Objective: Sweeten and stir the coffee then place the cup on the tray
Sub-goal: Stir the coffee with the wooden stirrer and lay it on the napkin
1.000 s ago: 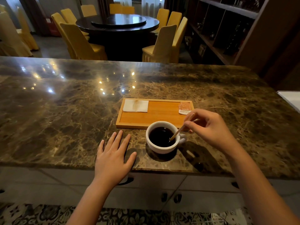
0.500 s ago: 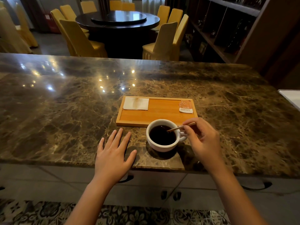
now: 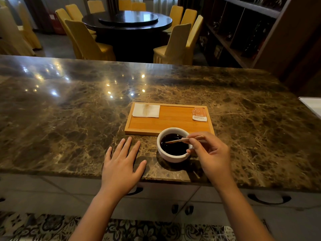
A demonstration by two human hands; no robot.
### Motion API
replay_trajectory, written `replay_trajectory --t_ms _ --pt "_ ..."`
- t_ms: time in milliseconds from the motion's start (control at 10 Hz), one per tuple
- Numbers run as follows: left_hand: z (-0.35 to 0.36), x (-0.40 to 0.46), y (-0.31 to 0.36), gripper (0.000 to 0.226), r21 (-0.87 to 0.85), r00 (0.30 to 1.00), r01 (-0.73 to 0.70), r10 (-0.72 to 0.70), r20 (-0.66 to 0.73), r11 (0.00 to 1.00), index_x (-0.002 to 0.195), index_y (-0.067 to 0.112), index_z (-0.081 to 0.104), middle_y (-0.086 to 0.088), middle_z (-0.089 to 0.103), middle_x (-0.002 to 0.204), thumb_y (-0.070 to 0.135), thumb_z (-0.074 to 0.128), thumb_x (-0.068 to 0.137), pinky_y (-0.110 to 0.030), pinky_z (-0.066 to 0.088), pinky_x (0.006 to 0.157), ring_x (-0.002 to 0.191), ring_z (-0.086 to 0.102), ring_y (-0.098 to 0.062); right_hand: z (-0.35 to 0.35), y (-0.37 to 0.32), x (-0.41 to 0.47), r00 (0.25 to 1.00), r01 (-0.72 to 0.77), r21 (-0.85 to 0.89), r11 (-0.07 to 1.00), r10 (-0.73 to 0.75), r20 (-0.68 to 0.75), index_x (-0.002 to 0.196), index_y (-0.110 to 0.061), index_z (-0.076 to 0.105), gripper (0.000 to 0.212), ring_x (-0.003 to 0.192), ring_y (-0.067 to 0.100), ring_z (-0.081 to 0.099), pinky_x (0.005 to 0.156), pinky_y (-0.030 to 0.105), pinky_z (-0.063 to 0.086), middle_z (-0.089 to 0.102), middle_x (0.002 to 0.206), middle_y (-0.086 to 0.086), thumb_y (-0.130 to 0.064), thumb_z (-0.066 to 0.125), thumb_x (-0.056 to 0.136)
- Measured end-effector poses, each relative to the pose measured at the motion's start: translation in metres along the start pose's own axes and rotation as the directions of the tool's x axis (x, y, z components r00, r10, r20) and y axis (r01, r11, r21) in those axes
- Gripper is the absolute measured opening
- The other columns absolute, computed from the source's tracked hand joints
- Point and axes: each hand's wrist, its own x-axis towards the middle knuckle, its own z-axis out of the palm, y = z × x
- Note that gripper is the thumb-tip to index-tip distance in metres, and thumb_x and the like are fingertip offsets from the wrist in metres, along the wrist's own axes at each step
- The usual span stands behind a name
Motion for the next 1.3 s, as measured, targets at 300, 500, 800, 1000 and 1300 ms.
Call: replay_trajectory --t_ms 300,500,800,1000,1300 --pt "-0.002 -0.001 0.001 0.065 -0.002 1.000 0.001 -0.001 0.003 1.000 0.141 0.030 0.028 -0.003 0.025 0.152 0.060 0.020 0.084 -0.051 0.014 0.113 0.140 0.014 -0.017 -0.009 0.004 -0.003 0.978 0.209 -0.316 0.925 -0.206 0.043 0.091 -0.004 0.059 0.009 0.080 0.001 0.052 0.069 0.009 0.043 0.057 0.088 0.002 -0.005 0.053 0.084" --pt "-0.002 -0.001 0.001 0.065 -0.007 1.000 0.006 -0.006 0.007 1.000 0.141 0.030 0.028 -0.003 0.024 0.152 0.060 0.019 0.083 -0.051 0.014 0.113 0.140 0.013 -0.017 -0.012 -0.004 -0.005 0.994 0.104 -0.270 0.957 -0.104 0.015 0.086 -0.014 0.054 0.007 0.071 0.007 0.055 0.058 0.009 0.042 0.056 0.079 -0.002 -0.010 0.048 0.086" --pt "-0.002 -0.001 0.001 0.066 -0.008 1.000 0.004 -0.004 0.013 1.000 0.141 0.031 0.025 -0.003 0.023 0.152 0.061 0.017 0.083 -0.051 0.013 0.114 0.140 0.011 -0.016 0.003 -0.001 -0.003 0.999 0.035 -0.055 0.998 -0.035 -0.006 0.092 -0.009 0.067 0.016 0.081 0.013 0.067 0.068 0.026 0.057 0.069 0.091 0.003 -0.020 0.058 0.084" --pt "-0.003 -0.001 0.002 0.067 -0.010 1.000 0.003 -0.003 0.017 1.000 0.141 0.030 0.025 -0.003 0.023 0.153 0.061 0.016 0.083 -0.051 0.013 0.114 0.141 0.012 -0.017 -0.003 0.005 -0.004 0.968 0.248 -0.343 0.906 -0.245 0.054 0.095 -0.006 0.062 0.010 0.089 0.005 0.056 0.076 0.010 0.046 0.062 0.093 0.003 -0.008 0.059 0.086" --pt "-0.003 -0.001 0.001 0.067 -0.009 1.000 0.006 -0.006 0.028 1.000 0.142 0.031 0.022 -0.001 0.020 0.153 0.062 0.015 0.083 -0.050 0.011 0.115 0.141 0.008 -0.015 -0.010 -0.006 -0.010 0.977 0.206 -0.319 0.925 -0.211 0.019 0.085 -0.009 0.059 0.017 0.074 0.003 0.053 0.064 0.006 0.041 0.058 0.080 -0.001 -0.021 0.047 0.086"
